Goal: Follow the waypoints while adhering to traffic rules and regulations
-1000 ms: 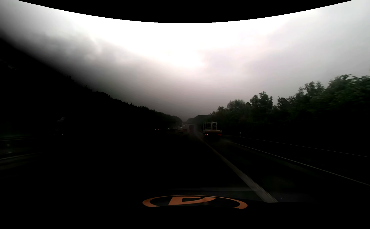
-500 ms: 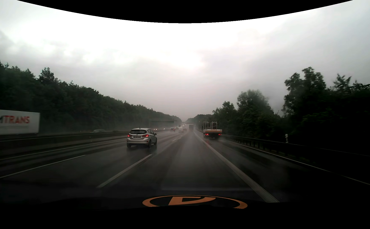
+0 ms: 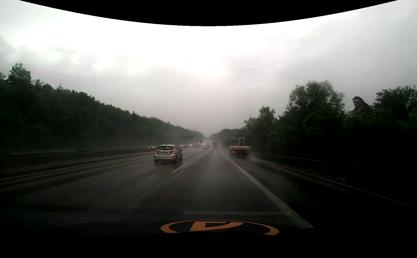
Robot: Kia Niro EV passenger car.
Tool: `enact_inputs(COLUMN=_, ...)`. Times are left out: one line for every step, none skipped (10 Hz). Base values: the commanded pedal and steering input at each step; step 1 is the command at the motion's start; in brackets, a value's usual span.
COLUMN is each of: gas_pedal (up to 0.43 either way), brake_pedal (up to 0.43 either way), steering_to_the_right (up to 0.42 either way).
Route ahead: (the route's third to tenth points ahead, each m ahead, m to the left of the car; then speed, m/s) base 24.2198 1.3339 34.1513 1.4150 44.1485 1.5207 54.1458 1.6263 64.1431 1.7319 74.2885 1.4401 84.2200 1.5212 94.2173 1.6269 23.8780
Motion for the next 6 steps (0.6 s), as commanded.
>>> enact_inputs(gas_pedal=0.047, brake_pedal=0.0, steering_to_the_right=0.0)
enact_inputs(gas_pedal=0.047, brake_pedal=0.0, steering_to_the_right=0.0)
enact_inputs(gas_pedal=0.047, brake_pedal=0.0, steering_to_the_right=0.0)
enact_inputs(gas_pedal=0.047, brake_pedal=0.0, steering_to_the_right=0.0)
enact_inputs(gas_pedal=0.047, brake_pedal=0.0, steering_to_the_right=0.0)
enact_inputs(gas_pedal=0.047, brake_pedal=0.0, steering_to_the_right=0.0)
